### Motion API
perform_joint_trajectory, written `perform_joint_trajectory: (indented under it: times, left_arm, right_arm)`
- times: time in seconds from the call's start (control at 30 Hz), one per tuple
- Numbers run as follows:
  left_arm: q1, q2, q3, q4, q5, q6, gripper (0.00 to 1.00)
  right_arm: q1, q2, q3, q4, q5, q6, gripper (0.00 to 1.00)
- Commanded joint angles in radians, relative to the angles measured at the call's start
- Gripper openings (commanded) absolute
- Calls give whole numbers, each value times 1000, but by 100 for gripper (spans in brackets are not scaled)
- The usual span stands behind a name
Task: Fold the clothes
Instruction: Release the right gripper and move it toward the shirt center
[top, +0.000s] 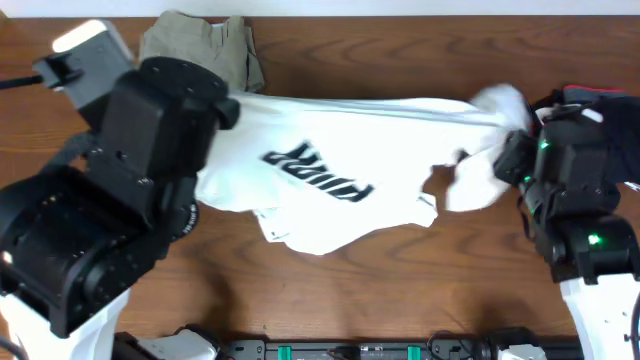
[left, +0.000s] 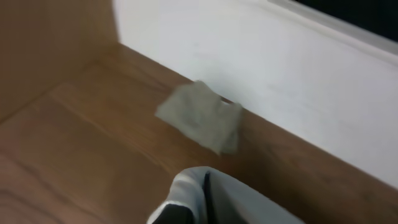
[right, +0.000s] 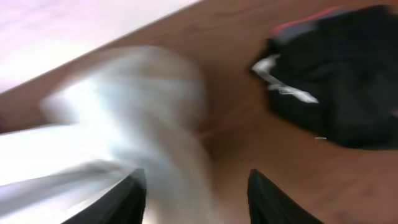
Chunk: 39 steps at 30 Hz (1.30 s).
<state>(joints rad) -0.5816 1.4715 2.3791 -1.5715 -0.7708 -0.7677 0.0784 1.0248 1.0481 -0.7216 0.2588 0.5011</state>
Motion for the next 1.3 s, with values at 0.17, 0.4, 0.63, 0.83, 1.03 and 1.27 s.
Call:
perform_joint_trajectory:
  times: [0.17, 0.4, 0.63, 0.83, 1.03, 1.27]
  left_arm:
    - [65, -34, 14, -29, -71, -16, 6]
    - [65, -29, 14, -43, -41, -16, 6]
    - [65, -17, 14, -56, 37, -16, 6]
    - [65, -13, 14, -84, 78, -16, 6]
    - [65, -15, 14, -117, 112, -13, 6]
    - [65, -16, 13, -117, 305, 13, 6]
  right_arm:
    - [-158, 61, -3, 17, -129, -35, 55]
    - [-159, 54, -3, 32, -488, -35, 63]
    - [-79, 127, -3, 32, -711, -16, 69]
    - [124, 273, -3, 150, -717, -8, 72]
    - [363, 448, 4, 440, -723, 85, 74]
    - [545, 686, 219, 440, -643, 85, 74]
